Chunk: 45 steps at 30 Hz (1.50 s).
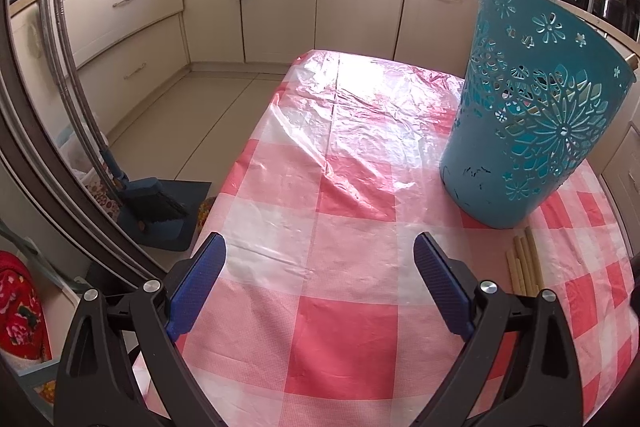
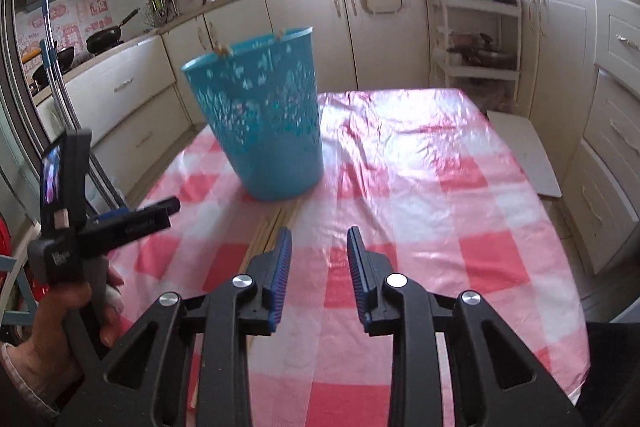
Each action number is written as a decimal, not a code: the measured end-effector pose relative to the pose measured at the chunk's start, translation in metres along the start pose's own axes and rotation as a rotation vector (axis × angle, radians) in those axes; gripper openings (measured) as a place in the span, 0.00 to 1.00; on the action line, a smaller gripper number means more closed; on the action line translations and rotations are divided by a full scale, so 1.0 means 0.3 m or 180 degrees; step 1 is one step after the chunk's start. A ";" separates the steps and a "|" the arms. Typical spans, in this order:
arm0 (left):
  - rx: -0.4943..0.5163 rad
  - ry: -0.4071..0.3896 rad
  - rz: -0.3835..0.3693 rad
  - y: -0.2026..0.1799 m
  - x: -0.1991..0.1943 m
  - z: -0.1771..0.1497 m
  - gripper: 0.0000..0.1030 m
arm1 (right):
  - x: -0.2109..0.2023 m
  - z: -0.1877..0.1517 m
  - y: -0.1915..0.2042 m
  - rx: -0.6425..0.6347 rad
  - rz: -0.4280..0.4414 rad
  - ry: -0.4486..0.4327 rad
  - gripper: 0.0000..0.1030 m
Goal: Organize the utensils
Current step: 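Lift the chopstick into the basket with the right gripper and open it, then move the open right gripper back toward the remaining chopsticks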
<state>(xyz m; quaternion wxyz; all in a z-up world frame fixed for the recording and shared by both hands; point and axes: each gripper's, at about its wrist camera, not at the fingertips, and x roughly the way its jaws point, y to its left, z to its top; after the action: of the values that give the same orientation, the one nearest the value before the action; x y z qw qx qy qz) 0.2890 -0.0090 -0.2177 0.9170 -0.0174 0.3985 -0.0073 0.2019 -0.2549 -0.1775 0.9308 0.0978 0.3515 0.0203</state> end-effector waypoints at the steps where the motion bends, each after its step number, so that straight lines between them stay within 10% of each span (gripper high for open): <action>1: -0.0007 0.0000 -0.0006 0.002 0.000 0.000 0.88 | 0.019 -0.010 0.010 -0.0024 0.0021 0.0083 0.28; 45: 0.0114 -0.0001 -0.0037 -0.023 -0.011 -0.008 0.88 | 0.255 0.012 0.006 -0.0692 -0.0002 0.0824 0.11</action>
<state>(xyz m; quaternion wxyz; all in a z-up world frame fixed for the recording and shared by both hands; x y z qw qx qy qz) 0.2851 -0.0159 -0.2166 0.9171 -0.0033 0.3981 -0.0197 0.2618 -0.2455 -0.2243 0.8829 -0.0070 0.4642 0.0703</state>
